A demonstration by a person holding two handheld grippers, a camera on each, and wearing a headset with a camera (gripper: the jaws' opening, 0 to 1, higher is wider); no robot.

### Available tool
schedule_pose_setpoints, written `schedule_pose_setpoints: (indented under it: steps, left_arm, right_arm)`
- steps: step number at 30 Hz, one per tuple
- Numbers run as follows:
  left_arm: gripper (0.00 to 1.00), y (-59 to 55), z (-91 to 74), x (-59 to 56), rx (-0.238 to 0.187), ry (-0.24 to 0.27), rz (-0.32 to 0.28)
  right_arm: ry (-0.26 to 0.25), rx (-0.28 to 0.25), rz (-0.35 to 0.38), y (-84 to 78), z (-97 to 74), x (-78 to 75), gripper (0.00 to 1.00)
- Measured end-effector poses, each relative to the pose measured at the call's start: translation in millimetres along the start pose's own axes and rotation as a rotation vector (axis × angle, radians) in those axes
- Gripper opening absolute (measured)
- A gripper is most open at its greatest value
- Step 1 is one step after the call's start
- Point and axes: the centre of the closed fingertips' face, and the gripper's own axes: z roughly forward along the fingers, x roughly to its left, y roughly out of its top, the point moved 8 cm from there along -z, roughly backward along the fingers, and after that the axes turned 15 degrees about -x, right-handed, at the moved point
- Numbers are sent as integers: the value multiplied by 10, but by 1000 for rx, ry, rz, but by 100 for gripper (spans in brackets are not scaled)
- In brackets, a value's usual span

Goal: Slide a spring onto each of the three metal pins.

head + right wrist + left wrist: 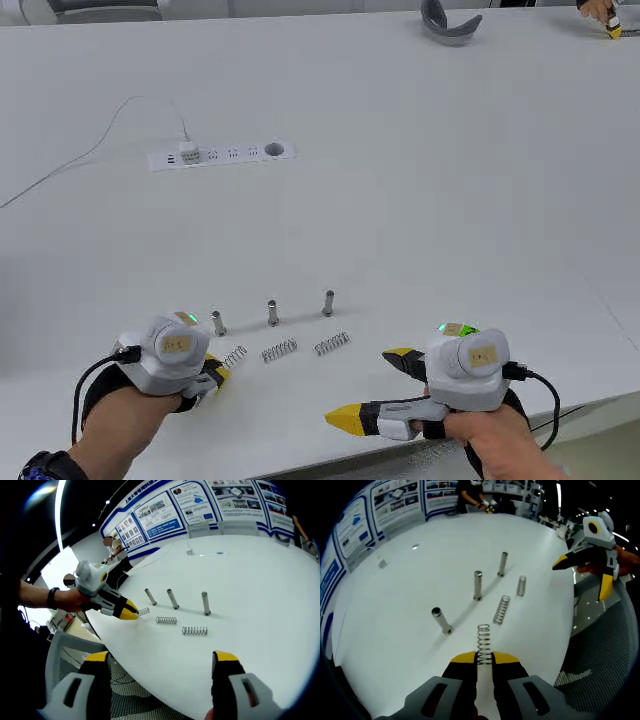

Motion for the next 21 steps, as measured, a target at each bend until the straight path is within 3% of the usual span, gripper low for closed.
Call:
schedule_pose_setpoints:
  steps: [13, 21]
  left_arm:
    - [11, 154, -300, -188, -71, 4, -55]
    - [10, 383, -357, -220, -108, -27, -3]
  right_arm:
    - [32, -16, 7, 36, -1, 64, 79]
    - [78, -63, 25, 234, 45, 73, 73]
